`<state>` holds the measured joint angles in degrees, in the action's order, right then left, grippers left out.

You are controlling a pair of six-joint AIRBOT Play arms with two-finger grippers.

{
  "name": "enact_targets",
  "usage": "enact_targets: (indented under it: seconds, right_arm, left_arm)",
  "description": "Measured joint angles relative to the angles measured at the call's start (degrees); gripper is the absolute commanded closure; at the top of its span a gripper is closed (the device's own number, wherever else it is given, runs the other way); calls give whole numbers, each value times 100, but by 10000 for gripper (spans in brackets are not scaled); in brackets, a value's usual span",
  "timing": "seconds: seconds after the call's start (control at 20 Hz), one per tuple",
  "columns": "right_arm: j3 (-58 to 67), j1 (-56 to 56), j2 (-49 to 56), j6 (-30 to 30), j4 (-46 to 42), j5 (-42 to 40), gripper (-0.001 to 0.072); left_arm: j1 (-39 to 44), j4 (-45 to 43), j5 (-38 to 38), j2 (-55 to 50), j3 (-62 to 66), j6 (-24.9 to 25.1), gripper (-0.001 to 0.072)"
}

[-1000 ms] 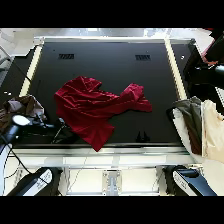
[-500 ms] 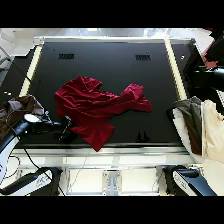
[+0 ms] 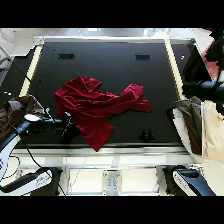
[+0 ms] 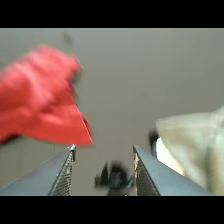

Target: Fold the shirts.

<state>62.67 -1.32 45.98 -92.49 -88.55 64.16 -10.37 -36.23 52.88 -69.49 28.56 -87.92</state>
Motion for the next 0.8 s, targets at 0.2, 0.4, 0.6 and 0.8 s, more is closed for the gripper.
enact_targets:
  seconds: [0.2,0.4,0.6,0.8]
  right_arm:
    - [-2636,-160,-131,-1919,881,-2205,310]
    - [-4151,-39,42,-2500,2590,-3807,310]
    - [-4319,264,682,-2100,3659,-4610,310]
    - [-3766,494,1587,-1672,4050,-4841,311]
  left_arm:
    - [0,166,7,96,2,232,693]
    - [0,214,2,133,4,302,693]
    - [-2,236,-17,142,4,337,693]
    - [-2,243,-20,144,4,352,693]
